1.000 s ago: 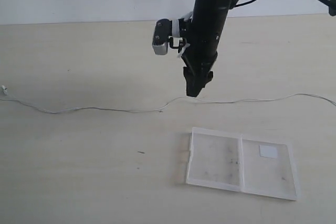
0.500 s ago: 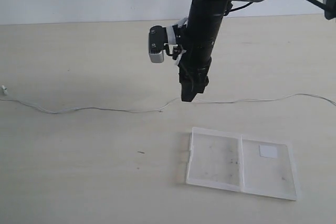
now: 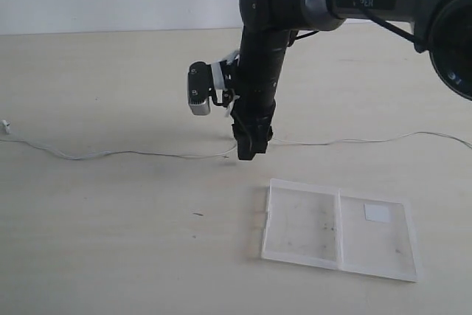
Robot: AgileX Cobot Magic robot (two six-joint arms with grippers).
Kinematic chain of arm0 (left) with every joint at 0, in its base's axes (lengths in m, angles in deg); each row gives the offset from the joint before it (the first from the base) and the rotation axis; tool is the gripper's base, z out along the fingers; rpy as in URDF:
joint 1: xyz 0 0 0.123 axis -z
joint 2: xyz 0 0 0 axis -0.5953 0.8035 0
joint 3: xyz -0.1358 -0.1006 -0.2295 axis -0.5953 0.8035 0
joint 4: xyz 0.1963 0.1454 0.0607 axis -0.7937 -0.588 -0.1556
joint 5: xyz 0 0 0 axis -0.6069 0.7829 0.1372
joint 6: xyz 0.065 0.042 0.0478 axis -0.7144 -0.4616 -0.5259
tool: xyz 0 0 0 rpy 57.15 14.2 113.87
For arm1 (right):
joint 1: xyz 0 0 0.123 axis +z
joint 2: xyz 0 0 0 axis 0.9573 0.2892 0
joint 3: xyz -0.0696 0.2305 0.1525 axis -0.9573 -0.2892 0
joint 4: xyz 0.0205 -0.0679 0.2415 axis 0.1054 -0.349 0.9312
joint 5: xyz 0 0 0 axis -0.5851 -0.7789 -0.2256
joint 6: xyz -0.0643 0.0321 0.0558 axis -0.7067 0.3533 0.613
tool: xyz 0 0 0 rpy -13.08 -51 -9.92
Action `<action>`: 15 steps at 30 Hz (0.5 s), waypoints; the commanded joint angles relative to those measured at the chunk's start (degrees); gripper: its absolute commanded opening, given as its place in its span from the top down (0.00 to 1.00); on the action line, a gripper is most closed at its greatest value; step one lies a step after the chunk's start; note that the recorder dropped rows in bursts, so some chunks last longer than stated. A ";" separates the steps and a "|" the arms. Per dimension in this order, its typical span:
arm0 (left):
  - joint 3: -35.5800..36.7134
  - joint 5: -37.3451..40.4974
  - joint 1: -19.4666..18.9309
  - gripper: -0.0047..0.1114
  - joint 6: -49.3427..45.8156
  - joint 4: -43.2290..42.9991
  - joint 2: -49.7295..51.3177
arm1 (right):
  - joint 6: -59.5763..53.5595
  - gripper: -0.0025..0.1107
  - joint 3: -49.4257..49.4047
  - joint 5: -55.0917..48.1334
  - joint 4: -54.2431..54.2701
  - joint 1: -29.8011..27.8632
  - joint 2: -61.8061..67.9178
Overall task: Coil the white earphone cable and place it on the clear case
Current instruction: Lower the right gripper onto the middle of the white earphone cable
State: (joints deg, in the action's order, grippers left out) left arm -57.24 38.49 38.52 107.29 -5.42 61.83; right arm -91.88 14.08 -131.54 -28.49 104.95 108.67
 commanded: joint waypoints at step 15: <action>-0.23 -0.09 0.06 0.96 -0.25 0.17 -0.41 | 1.17 0.53 -0.17 4.54 -2.84 0.16 0.86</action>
State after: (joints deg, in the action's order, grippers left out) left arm -57.24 38.49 38.52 107.29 -5.42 61.83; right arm -90.76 14.08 -126.92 -31.32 104.95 109.59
